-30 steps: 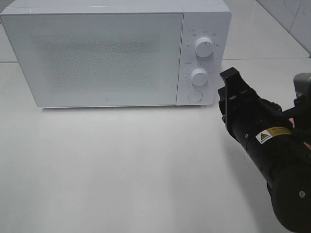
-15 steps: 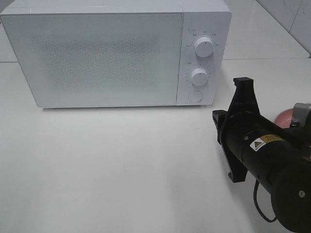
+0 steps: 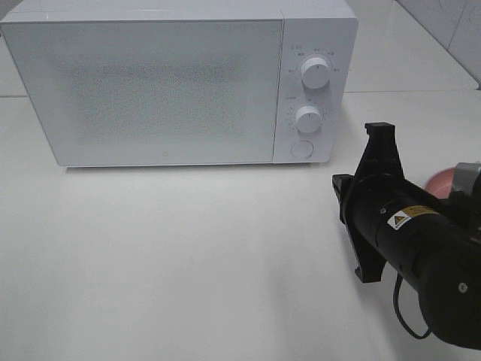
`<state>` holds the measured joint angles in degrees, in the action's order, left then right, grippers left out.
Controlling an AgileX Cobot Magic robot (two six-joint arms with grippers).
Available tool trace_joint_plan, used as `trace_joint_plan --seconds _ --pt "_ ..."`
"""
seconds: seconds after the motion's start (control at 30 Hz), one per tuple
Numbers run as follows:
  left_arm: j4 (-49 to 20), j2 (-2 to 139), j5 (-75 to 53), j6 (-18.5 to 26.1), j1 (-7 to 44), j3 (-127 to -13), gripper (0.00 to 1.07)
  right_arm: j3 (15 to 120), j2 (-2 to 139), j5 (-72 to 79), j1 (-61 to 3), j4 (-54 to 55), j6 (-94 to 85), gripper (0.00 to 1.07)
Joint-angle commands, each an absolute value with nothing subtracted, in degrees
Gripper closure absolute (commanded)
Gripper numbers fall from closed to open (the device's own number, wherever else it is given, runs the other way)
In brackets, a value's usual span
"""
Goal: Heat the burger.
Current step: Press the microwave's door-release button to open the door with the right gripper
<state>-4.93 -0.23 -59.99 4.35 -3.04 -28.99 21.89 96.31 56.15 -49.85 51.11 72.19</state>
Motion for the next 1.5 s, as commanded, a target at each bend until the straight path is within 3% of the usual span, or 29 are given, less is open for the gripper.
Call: trace_joint_plan --seconds 0.03,0.8,1.5 --pt "-5.16 -1.49 -59.19 4.13 -3.27 -28.76 0.04 23.78 97.75 54.66 -47.78 47.27 72.65 1.07" --pt "-5.16 -1.49 -59.19 4.13 -3.27 -28.76 0.04 36.27 109.49 47.9 -36.96 33.4 77.18 1.07" --pt "-5.16 -1.49 -59.19 4.13 -3.27 -28.76 0.04 46.87 118.72 45.95 -31.17 29.62 77.98 1.07"
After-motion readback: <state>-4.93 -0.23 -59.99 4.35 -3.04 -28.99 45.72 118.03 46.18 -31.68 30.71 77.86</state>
